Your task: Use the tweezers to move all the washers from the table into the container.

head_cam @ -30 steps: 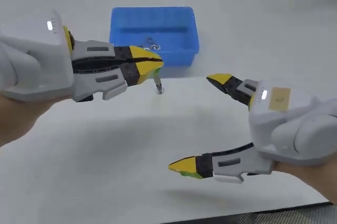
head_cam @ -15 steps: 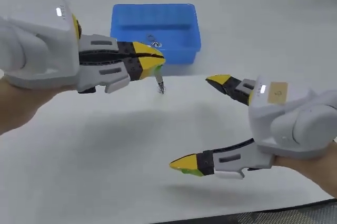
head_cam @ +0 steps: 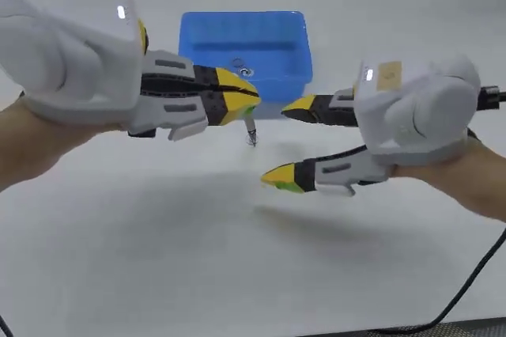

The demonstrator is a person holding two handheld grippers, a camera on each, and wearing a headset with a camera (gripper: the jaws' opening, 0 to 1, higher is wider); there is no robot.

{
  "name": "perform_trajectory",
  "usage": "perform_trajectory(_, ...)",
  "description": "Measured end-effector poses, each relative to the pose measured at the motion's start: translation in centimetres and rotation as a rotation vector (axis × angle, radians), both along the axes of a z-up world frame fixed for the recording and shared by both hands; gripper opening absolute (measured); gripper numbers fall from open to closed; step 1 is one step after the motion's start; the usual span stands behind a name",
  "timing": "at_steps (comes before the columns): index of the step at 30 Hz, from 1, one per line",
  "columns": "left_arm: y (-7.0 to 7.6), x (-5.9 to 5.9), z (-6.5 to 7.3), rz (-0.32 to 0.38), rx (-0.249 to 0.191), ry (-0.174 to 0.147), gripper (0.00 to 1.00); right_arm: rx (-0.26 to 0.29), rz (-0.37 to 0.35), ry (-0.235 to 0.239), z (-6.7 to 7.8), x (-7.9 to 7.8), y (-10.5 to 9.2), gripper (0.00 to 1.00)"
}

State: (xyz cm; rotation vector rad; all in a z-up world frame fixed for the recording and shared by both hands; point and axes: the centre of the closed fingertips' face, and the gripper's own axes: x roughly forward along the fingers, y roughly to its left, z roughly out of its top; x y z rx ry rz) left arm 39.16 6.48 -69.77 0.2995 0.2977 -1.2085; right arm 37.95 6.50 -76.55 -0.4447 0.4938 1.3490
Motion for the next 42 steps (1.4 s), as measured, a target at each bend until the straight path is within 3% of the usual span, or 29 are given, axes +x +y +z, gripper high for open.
perform_trajectory(4, -0.1, 0.1, -0.1, -0.008, 0.010, 0.007, 0.04, 0.019, 0.041, 0.019, 0.4, 0.6, 1.1, 0.36)
perform_trajectory(9, -0.5, 0.0, -0.1, -0.014, 0.010, 0.000, 0.04, 0.019, 0.103, 0.004, 0.3, 1.1, 2.3, 0.26)
perform_trajectory(14, -0.6, -0.1, -0.1, -0.020, 0.015, -0.003, 0.04, 0.029, 0.187, 0.030, 0.2, 0.5, 3.0, 0.15)
perform_trajectory(18, -0.8, -0.4, -0.1, -0.039, 0.020, -0.007, 0.04, 0.000, 0.235, 0.022, -0.4, 0.7, 2.9, 0.12)
perform_trajectory(22, -0.9, -0.5, -0.2, -0.046, 0.018, -0.002, 0.04, 0.012, 0.287, 0.058, -0.3, 0.5, 2.8, 0.11)
perform_trajectory(25, -0.9, -0.4, -0.2, -0.041, 0.017, -0.001, 0.04, 0.049, 0.300, 0.097, -0.3, 0.5, 2.8, 0.10)
perform_trajectory(28, -1.1, 0.0, -0.1, -0.019, 0.028, -0.001, 0.05, 0.063, 0.303, 0.097, -0.3, 0.6, 2.8, 0.09)
perform_trajectory(31, -1.1, 0.5, -0.2, 0.044, 0.023, 0.036, 0.05, 0.065, 0.299, 0.087, -0.2, 0.6, 2.7, 0.09)
perform_trajectory(37, -1.0, 0.4, -0.4, 0.053, 0.061, 0.009, 0.12, 0.067, 0.280, 0.079, -0.1, 0.6, 2.9, 0.09)
perform_trajectory(42, -0.5, 0.1, 0.4, 0.076, 0.027, 0.021, 0.18, 0.059, 0.281, 0.073, -0.1, 0.4, 3.0, 0.09)
